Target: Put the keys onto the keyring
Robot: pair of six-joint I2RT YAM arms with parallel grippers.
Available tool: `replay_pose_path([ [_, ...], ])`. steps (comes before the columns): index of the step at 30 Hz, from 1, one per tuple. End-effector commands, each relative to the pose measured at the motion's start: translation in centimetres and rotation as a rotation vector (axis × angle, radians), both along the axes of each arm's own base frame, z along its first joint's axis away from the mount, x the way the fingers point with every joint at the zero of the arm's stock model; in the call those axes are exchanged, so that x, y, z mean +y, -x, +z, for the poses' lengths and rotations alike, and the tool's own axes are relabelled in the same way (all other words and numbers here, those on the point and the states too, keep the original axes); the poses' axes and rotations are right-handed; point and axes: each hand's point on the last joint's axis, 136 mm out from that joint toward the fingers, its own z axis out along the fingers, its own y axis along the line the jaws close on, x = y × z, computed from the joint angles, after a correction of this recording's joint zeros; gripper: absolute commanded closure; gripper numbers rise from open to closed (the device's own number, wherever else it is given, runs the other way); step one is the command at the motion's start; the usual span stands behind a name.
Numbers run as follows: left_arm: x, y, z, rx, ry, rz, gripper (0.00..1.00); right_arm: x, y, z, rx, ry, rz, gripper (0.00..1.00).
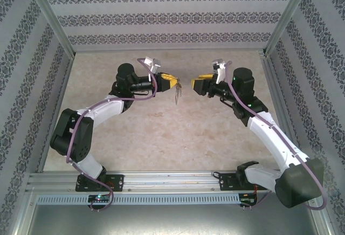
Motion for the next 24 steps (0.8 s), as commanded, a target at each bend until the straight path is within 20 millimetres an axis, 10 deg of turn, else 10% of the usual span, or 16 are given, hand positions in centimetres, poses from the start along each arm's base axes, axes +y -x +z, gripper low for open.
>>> replay_pose_path([
  [1, 0.2, 0.7, 3.5, -0.162, 0.053, 0.068, 1.00, -1.9, -1.3, -0.9, 0.017, 0.022, -0.204, 0.36],
  [5, 0.5, 0.4, 3.9, -0.171, 0.057, 0.112, 1.00, -2.9, -1.2, -2.6, 0.014, 0.149, -0.358, 0.19],
  [11, 0.6, 0.3, 4.2, -0.180, 0.090, 0.136, 1.00, -2.7, -0.5, -4.2, 0.021, 0.160, -0.374, 0.19],
  [24, -0.3, -0.5, 3.4, -0.154, 0.079, 0.120, 1.00, 0.2, 1.1, -4.6, -0.012, 0.088, -0.215, 0.38],
])
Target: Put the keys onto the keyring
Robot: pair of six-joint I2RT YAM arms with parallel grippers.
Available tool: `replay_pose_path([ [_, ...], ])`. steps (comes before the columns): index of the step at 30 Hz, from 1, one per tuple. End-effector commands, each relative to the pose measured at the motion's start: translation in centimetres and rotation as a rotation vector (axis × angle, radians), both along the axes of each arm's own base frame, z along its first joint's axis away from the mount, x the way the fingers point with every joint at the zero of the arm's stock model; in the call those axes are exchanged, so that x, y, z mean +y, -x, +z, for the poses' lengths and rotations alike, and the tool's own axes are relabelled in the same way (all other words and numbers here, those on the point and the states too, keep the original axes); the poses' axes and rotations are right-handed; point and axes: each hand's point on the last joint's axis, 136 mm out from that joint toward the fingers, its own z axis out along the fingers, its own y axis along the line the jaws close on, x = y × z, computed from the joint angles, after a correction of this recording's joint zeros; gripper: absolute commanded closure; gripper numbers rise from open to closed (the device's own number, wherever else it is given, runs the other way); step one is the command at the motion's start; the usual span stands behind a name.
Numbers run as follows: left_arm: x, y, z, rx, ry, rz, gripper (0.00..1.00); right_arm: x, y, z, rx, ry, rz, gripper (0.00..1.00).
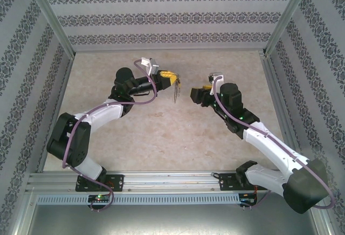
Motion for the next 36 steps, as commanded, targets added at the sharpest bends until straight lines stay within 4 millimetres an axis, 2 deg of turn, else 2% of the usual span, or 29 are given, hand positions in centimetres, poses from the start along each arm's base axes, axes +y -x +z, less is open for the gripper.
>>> replay_pose_path([
  [1, -0.6, 0.1, 1.8, -0.068, 0.034, -0.025, 1.00, 0.7, 1.0, 0.7, -0.053, -0.017, 0.055, 0.39],
  [5, -0.8, 0.0, 1.3, -0.057, 0.053, -0.040, 1.00, 0.4, 2.2, 0.3, -0.088, 0.008, 0.084, 0.41],
  [13, -0.7, 1.0, 1.7, -0.030, 0.080, -0.086, 1.00, 1.7, 4.3, 3.1, -0.237, -0.018, 0.218, 0.43],
  [24, -0.7, 3.1, 2.8, -0.010, 0.089, -0.149, 1.00, 4.3, 2.0, 3.9, -0.284, -0.027, 0.284, 0.42],
  [36, -1.2, 3.7, 2.9, -0.002, 0.080, -0.179, 1.00, 6.2, 0.3, 5.2, -0.322, -0.033, 0.318, 0.42],
])
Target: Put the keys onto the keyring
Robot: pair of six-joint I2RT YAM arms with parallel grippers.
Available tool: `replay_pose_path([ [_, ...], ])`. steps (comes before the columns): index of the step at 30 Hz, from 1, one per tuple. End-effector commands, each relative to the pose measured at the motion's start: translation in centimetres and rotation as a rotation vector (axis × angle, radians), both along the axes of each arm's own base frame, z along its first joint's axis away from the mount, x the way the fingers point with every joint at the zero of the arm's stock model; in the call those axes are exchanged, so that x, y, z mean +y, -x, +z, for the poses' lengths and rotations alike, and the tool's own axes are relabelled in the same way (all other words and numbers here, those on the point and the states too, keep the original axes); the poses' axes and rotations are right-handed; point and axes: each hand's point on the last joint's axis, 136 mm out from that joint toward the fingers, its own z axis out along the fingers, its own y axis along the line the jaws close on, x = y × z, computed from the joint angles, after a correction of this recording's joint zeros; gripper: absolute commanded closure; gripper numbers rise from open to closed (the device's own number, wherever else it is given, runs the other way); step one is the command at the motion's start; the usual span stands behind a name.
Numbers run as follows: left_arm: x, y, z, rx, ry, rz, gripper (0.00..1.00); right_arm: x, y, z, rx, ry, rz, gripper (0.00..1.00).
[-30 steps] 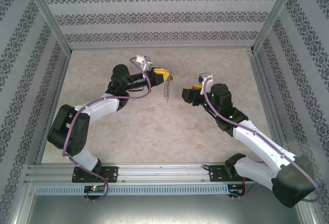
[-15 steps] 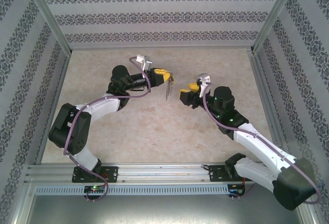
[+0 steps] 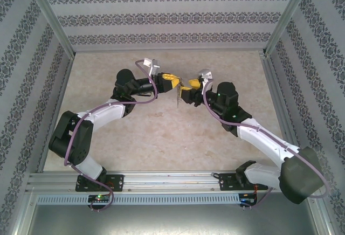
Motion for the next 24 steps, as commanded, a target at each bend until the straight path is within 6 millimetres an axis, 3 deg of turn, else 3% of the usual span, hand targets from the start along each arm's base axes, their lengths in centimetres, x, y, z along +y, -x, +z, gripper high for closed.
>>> replay_pose_path([
  [1, -0.2, 1.5, 2.3, -0.068, 0.031, -0.039, 1.00, 1.2, 0.0, 2.2, -0.079, -0.018, 0.043, 0.42],
  [6, -0.2, 1.5, 2.3, -0.070, 0.033, -0.035, 1.00, 1.7, -0.2, 1.6, -0.067, -0.005, 0.068, 0.59],
  [16, 0.1, 1.3, 2.4, -0.090, 0.051, 0.004, 1.00, 2.0, 1.8, 0.3, -0.033, 0.031, 0.144, 0.99],
  [24, 0.3, 1.5, 2.7, -0.102, 0.051, 0.011, 1.00, 3.3, 3.4, -0.1, 0.005, 0.054, 0.265, 1.00],
])
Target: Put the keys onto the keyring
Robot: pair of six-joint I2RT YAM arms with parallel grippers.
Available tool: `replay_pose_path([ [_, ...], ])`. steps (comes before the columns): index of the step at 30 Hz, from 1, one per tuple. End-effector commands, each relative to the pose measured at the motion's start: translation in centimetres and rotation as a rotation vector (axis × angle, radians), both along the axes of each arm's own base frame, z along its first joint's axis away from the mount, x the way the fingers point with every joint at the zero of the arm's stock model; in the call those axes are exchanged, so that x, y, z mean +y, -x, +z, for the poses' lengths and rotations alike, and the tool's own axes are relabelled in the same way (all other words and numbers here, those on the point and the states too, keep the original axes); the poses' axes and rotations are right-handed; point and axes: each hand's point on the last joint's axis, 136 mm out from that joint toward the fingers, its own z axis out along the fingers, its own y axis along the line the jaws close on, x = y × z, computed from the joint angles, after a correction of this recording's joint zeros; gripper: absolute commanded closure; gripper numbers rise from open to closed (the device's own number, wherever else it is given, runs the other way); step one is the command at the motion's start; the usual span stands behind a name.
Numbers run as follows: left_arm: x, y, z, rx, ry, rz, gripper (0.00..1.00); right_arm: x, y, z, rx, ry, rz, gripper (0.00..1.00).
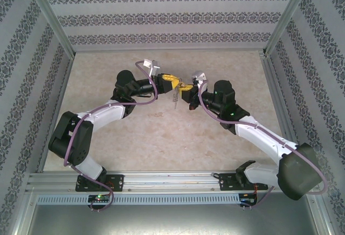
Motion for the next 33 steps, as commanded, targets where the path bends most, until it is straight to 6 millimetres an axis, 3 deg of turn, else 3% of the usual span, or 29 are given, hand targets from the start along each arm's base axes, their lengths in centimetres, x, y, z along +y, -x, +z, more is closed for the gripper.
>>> replay_pose_path([
  [1, 0.3, 1.5, 2.9, -0.111, 0.048, -0.002, 1.00, 1.5, 1.9, 1.0, -0.007, 0.006, 0.124, 1.00],
  [6, 0.3, 1.5, 3.0, -0.111, 0.051, -0.003, 1.00, 2.7, 2.7, 0.6, 0.020, 0.044, 0.201, 1.00],
  [11, 0.3, 1.5, 3.0, -0.110, 0.052, -0.006, 1.00, 2.0, 2.0, 0.3, 0.022, 0.045, 0.162, 1.00],
  [17, 0.3, 1.6, 3.0, -0.111, 0.056, -0.004, 1.00, 0.7, 1.3, 1.3, 0.018, -0.007, 0.128, 1.00],
  [27, 0.3, 1.6, 3.1, -0.109, 0.075, -0.010, 1.00, 3.6, 2.7, 1.6, 0.046, -0.012, 0.263, 1.00],
  [33, 0.3, 1.7, 3.0, -0.109, 0.075, -0.011, 1.00, 3.0, 2.4, 0.9, 0.055, 0.004, 0.229, 1.00],
])
